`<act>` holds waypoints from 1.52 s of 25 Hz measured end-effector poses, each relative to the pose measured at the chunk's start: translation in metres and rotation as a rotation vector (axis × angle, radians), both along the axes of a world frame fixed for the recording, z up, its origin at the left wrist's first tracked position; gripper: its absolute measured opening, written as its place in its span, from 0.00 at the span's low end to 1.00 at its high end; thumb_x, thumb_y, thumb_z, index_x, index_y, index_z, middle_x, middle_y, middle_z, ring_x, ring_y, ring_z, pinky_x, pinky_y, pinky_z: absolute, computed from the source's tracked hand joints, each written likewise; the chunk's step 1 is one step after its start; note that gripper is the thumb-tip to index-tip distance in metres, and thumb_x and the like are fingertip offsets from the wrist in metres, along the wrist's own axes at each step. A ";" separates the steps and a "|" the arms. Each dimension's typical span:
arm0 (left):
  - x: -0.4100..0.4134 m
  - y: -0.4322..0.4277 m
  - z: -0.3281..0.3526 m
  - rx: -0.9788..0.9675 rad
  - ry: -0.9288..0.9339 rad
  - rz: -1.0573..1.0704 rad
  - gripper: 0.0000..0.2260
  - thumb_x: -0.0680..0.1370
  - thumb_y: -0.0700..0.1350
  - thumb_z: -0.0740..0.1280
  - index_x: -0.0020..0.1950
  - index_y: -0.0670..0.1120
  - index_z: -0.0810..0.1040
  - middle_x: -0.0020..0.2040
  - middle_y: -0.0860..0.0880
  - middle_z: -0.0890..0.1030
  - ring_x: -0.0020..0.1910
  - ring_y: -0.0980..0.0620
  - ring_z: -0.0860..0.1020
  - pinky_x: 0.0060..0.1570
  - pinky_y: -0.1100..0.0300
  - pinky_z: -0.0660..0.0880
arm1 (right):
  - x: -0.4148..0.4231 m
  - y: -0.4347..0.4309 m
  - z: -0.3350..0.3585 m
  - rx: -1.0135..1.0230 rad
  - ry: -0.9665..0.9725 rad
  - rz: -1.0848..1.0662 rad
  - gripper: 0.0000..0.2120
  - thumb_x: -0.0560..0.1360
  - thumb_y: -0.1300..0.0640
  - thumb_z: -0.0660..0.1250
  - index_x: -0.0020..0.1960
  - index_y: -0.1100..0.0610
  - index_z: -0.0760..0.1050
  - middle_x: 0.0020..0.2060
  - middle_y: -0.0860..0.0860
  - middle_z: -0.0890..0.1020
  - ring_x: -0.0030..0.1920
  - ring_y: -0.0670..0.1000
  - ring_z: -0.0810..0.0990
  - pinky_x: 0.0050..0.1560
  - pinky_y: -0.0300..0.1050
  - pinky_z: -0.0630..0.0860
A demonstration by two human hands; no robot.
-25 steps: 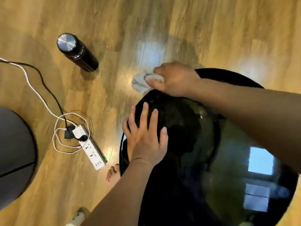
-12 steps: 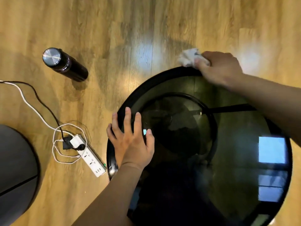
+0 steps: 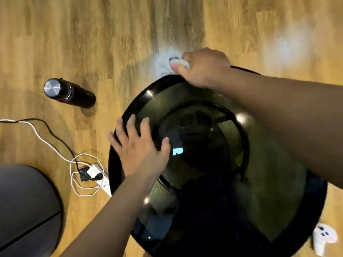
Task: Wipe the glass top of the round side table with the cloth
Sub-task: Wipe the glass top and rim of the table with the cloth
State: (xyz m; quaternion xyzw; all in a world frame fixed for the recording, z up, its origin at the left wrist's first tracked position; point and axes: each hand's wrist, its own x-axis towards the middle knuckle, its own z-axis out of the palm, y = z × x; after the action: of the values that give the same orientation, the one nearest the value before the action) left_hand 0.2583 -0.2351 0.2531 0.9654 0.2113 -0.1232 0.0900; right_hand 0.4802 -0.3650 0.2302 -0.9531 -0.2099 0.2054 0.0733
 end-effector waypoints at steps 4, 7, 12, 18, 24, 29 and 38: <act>0.071 -0.077 0.010 -0.044 0.233 -0.447 0.55 0.66 0.75 0.66 0.79 0.56 0.34 0.79 0.42 0.30 0.77 0.31 0.33 0.73 0.29 0.45 | -0.038 -0.164 0.007 -0.045 0.031 -0.433 0.27 0.80 0.36 0.46 0.57 0.54 0.74 0.49 0.62 0.79 0.43 0.60 0.71 0.41 0.51 0.67; 0.108 -0.123 0.008 -0.122 0.452 -0.542 0.64 0.62 0.68 0.75 0.76 0.59 0.27 0.72 0.43 0.19 0.71 0.23 0.28 0.66 0.20 0.46 | -0.117 -0.242 0.019 -0.026 0.111 -0.639 0.22 0.81 0.39 0.48 0.58 0.53 0.72 0.50 0.63 0.80 0.42 0.59 0.70 0.43 0.51 0.67; 0.120 -0.134 0.004 -0.110 0.560 -0.513 0.65 0.61 0.64 0.79 0.74 0.62 0.26 0.70 0.45 0.17 0.67 0.21 0.25 0.63 0.17 0.46 | -0.084 -0.217 0.021 0.133 0.201 -0.635 0.15 0.81 0.42 0.51 0.53 0.50 0.72 0.51 0.59 0.80 0.45 0.59 0.73 0.41 0.49 0.66; 0.120 -0.136 0.006 -0.044 0.642 -0.477 0.61 0.62 0.65 0.78 0.78 0.62 0.34 0.79 0.45 0.30 0.68 0.24 0.23 0.66 0.20 0.43 | 0.010 -0.050 0.011 0.218 0.136 -0.098 0.20 0.76 0.37 0.54 0.62 0.44 0.74 0.53 0.48 0.80 0.55 0.53 0.76 0.46 0.48 0.68; 0.118 -0.135 0.010 -0.078 0.603 -0.471 0.64 0.61 0.65 0.78 0.74 0.66 0.27 0.71 0.48 0.17 0.68 0.24 0.25 0.67 0.21 0.45 | -0.028 -0.154 -0.003 0.222 0.123 -0.433 0.22 0.77 0.34 0.53 0.58 0.49 0.73 0.50 0.54 0.80 0.50 0.59 0.77 0.39 0.47 0.64; 0.118 -0.133 0.008 -0.071 0.598 -0.495 0.65 0.61 0.65 0.78 0.73 0.65 0.25 0.70 0.47 0.16 0.68 0.23 0.25 0.67 0.20 0.46 | -0.184 -0.265 0.029 0.228 0.260 -0.824 0.24 0.77 0.31 0.51 0.50 0.51 0.70 0.38 0.55 0.79 0.35 0.58 0.77 0.38 0.51 0.72; 0.119 -0.132 0.004 -0.076 0.615 -0.490 0.66 0.61 0.64 0.79 0.72 0.65 0.24 0.69 0.47 0.15 0.66 0.23 0.22 0.65 0.19 0.42 | -0.060 -0.182 0.018 0.208 0.202 -0.524 0.14 0.80 0.45 0.57 0.59 0.53 0.71 0.47 0.55 0.79 0.43 0.56 0.76 0.38 0.48 0.70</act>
State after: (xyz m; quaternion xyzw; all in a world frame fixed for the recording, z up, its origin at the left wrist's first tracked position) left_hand 0.3777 -0.3671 0.2576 0.9013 -0.0130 -0.4323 0.0261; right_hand 0.4199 -0.5472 0.2480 -0.9368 0.0316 0.2508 0.2418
